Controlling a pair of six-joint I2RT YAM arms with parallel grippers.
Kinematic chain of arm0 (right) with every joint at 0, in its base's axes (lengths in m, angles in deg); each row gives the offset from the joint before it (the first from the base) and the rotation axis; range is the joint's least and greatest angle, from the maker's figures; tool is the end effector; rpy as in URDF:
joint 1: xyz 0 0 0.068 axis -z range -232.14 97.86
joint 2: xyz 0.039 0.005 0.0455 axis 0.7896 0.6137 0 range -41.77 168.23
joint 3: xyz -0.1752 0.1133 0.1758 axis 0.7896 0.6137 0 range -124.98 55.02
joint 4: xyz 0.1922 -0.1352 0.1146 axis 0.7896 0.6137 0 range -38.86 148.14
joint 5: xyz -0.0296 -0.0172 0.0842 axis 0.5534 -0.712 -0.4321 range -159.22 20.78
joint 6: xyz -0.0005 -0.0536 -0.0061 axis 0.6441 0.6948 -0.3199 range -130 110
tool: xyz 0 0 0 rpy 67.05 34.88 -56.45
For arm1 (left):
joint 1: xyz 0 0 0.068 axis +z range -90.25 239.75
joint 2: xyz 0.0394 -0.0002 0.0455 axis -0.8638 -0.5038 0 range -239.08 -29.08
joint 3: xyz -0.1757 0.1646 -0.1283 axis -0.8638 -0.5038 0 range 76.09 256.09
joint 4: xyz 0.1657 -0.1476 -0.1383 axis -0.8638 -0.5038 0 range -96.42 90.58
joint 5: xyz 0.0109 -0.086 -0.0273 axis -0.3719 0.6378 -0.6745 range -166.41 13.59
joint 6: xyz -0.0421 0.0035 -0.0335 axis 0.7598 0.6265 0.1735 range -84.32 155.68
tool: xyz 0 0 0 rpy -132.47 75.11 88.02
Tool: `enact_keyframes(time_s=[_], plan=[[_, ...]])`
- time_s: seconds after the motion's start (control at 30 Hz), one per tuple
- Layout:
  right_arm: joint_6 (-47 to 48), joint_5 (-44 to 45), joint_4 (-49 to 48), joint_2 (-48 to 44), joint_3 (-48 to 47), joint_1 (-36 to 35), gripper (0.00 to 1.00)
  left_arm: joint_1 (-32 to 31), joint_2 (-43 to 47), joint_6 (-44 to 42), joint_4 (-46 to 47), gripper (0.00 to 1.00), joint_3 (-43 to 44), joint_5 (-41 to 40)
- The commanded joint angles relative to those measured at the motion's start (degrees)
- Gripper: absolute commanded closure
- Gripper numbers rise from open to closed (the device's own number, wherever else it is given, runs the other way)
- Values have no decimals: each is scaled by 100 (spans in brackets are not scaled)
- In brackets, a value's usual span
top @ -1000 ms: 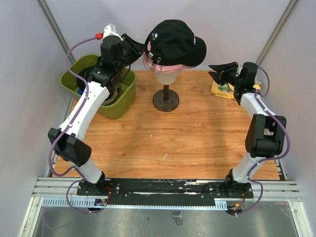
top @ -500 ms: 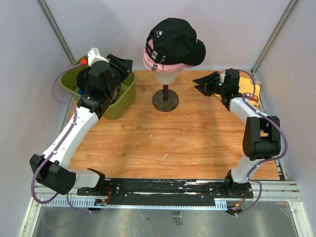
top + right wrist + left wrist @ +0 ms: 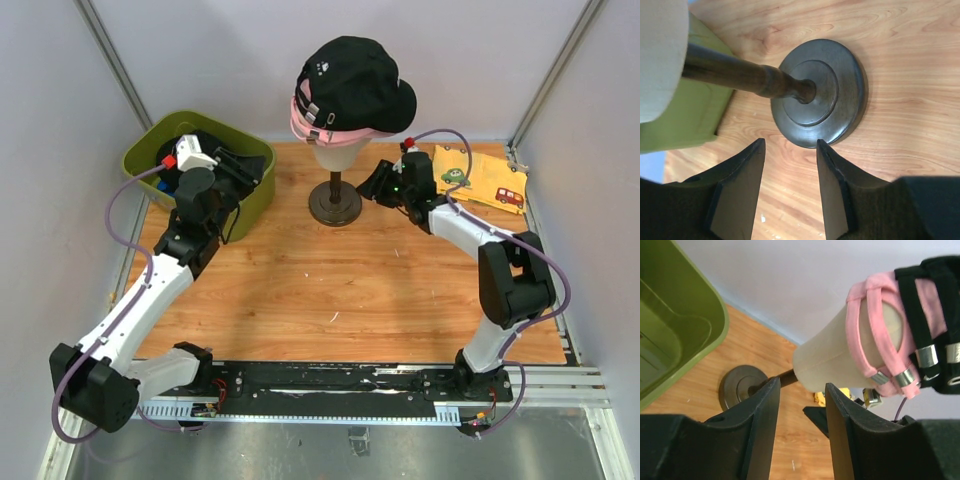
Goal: Stack the hats
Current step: Stack the hat on the hat, then adjust the hat stand at the center of the board.
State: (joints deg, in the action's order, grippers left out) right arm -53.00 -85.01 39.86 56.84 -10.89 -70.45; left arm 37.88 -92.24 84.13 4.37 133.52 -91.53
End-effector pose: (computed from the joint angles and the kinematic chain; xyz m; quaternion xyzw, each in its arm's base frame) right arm 0.3756 0.1344 0.2532 0.0995 0.8160 0.3821 0.4223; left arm 0.2437 -0.0878 0.3806 -0.2529 0.6726 -0.3194 0.6178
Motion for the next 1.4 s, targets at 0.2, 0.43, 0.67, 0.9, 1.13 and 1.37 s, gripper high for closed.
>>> enact_keyframes(time_s=[0.2,0.43,0.67,0.9,1.13,1.37], plan=[[-133,284,-737,645,104,-197,50,-292,221,-166,506,59,-920,583],[-1672,-422,-1453,1547,-447,-23,51,-1101,-296,-328,606,63,-1322,180],[-2281,-622,-1685,2327,-1190,229,52,-1649,-1198,-184,663,64,-1404,-93],[-2257,-875,-1289,3147,-2419,487,52,-1741,-2398,-25,815,64,-1029,-155],[-2220,-1398,-763,4242,-3959,552,52,-1735,-3642,61,774,61,-345,-207],[-2221,-1811,-243,5054,-5245,470,53,-1563,-4401,289,671,57,29,-260]])
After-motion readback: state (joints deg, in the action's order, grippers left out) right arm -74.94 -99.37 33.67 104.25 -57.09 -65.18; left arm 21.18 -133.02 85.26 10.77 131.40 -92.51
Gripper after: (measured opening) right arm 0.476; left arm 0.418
